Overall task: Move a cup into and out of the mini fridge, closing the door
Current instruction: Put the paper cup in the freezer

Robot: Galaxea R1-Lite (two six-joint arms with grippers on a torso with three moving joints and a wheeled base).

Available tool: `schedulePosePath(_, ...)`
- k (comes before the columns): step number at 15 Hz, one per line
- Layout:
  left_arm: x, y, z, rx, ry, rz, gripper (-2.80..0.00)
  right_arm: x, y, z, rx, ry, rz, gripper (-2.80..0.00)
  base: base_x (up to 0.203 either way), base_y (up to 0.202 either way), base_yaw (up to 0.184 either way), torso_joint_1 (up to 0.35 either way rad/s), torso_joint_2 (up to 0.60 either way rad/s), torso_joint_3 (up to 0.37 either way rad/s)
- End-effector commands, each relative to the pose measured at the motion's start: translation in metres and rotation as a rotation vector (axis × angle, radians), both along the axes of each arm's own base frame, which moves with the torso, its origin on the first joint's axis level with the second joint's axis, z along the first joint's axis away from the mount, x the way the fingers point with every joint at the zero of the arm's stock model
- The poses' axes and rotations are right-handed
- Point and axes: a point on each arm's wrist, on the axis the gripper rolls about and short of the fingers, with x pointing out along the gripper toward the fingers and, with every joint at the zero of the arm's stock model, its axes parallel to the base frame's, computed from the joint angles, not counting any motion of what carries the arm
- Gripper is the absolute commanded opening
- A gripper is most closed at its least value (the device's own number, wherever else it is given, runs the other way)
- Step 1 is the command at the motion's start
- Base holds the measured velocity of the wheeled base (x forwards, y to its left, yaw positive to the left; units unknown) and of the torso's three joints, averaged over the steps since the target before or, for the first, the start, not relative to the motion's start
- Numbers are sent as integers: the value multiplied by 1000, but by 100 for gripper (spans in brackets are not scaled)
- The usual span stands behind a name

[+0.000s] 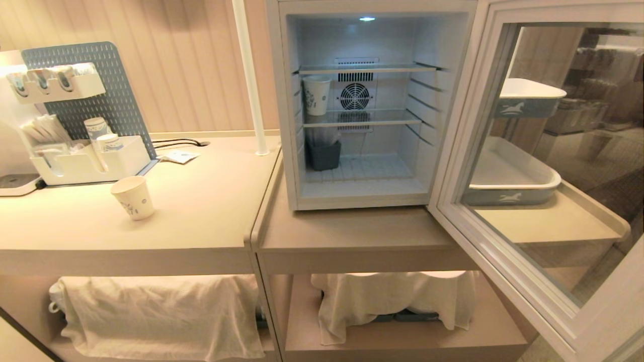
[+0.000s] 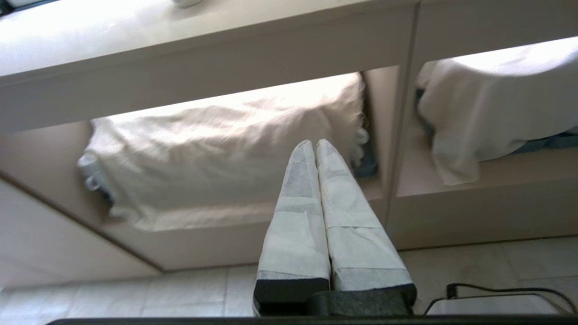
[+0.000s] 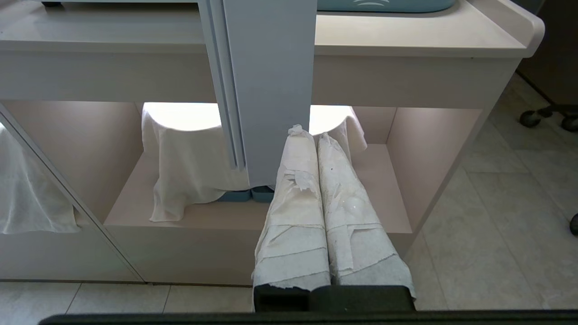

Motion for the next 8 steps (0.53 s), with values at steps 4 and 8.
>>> schedulePosePath(4, -16, 0, -12, -42, -139, -31, -280, 0, 0, 0, 0, 0, 0, -280, 0, 0, 0, 0, 0, 0)
schedulePosePath(8, -16, 0, -13, -55, -128, -24, -280, 0, 0, 0, 0, 0, 0, -280, 0, 0, 0, 0, 0, 0)
